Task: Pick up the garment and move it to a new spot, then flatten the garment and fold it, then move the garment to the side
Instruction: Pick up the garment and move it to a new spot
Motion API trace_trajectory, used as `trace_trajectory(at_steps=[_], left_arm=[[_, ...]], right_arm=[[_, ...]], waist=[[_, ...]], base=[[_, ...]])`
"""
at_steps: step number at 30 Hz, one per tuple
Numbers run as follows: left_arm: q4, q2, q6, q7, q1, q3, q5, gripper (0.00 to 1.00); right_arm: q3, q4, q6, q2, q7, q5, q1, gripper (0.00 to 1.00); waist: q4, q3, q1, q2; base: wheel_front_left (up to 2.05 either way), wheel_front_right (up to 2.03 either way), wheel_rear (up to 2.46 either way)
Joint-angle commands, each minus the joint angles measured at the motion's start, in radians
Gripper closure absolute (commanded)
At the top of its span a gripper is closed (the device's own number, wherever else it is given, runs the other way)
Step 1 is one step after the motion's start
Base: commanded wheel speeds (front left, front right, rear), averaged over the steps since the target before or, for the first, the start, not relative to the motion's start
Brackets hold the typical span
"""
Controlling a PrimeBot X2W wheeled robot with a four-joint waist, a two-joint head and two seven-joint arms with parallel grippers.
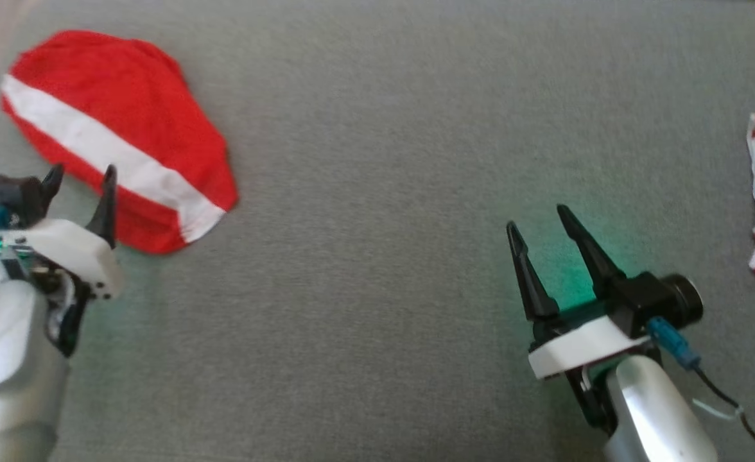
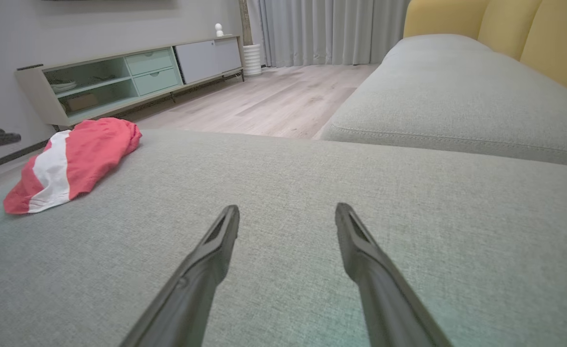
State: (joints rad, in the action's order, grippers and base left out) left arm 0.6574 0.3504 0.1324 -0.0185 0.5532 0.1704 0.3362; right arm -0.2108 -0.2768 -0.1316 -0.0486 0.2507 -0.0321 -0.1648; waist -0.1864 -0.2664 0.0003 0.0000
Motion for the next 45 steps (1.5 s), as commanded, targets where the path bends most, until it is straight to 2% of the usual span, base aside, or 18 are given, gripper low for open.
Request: trace_trajectory(at_steps=[1, 8, 14, 15, 16, 20, 23, 29, 31, 38, 45], left_arm=[[0.007, 0.073, -0.002, -0.028, 0.045, -0.006, 0.009, 0.0], [0.163, 0.154, -0.002, -0.185, 0.146, 0.128, 0.154, 0.0], [0.218, 0.182, -0.002, -0.314, 0.173, 0.241, 0.318, 0.0], [0.217, 0.186, -0.002, -0.32, 0.174, 0.257, 0.338, 0.54], [0.212, 0.189, -0.002, -0.319, 0.174, 0.272, 0.358, 1.0], [0.194, 0.206, -0.002, -0.248, 0.184, 0.317, 0.409, 1.0], [0.19, 0.219, -0.002, -0.164, 0.194, 0.38, 0.377, 1.0], [0.17, 0.199, -0.002, 0.009, 0.216, 0.42, 0.406, 1.0], [0.149, 0.199, -0.002, 0.059, 0.218, 0.462, 0.38, 1.0], [0.028, 0.134, -0.002, 0.15, 0.201, 0.55, 0.41, 1.0], [-0.053, 0.065, -0.009, 0.21, 0.189, 0.567, 0.427, 1.0]], right_arm=[[-0.025, 0.037, 0.001, -0.002, 0.011, 0.01, -0.039, 0.0], [-0.025, 0.05, 0.001, -0.002, 0.011, 0.014, -0.071, 0.0], [-0.018, 0.053, 0.001, -0.002, 0.011, 0.021, -0.08, 0.0], [-0.018, 0.051, 0.001, -0.002, 0.011, 0.024, -0.081, 0.0], [-0.018, 0.05, 0.001, -0.002, 0.011, 0.026, -0.082, 0.0], [-0.009, 0.046, 0.001, -0.002, 0.011, 0.026, -0.083, 0.0], [-0.009, 0.042, 0.001, -0.002, 0.011, 0.022, -0.079, 0.0], [-0.016, 0.034, 0.001, -0.002, 0.011, -0.002, -0.064, 0.0], [-0.015, 0.031, 0.001, -0.002, 0.011, -0.011, -0.054, 0.0], [-0.021, 0.017, 0.001, -0.002, 0.011, -0.029, -0.026, 0.0], [-0.014, 0.016, 0.001, -0.002, 0.011, -0.034, -0.008, 0.0]], waist=[[0.047, -0.053, -0.0003, 0.0], [0.09, -0.108, -0.0003, 0.0], [0.102, -0.127, -0.0003, 0.0], [0.103, -0.126, -0.0003, 0.0], [0.103, -0.125, -0.0003, 0.0], [0.101, -0.109, -0.0003, 0.0], [0.096, -0.086, -0.0003, 0.0], [0.088, -0.018, -0.0003, 0.0], [0.084, 0.007, -0.0003, 0.0], [0.08, 0.077, -0.0003, 0.0], [0.092, 0.112, -0.0003, 0.0]], base=[[0.0, 0.0, 0.0], [0.0, 0.0, 0.0], [0.0, 0.0, 0.0], [0.0, 0.0, 0.0], [0.0, 0.0, 0.0], [0.0, 0.0, 0.0], [0.0, 0.0, 0.0], [0.0, 0.0, 0.0], [0.0, 0.0, 0.0], [0.0, 0.0, 0.0], [0.0, 0.0, 0.0]])
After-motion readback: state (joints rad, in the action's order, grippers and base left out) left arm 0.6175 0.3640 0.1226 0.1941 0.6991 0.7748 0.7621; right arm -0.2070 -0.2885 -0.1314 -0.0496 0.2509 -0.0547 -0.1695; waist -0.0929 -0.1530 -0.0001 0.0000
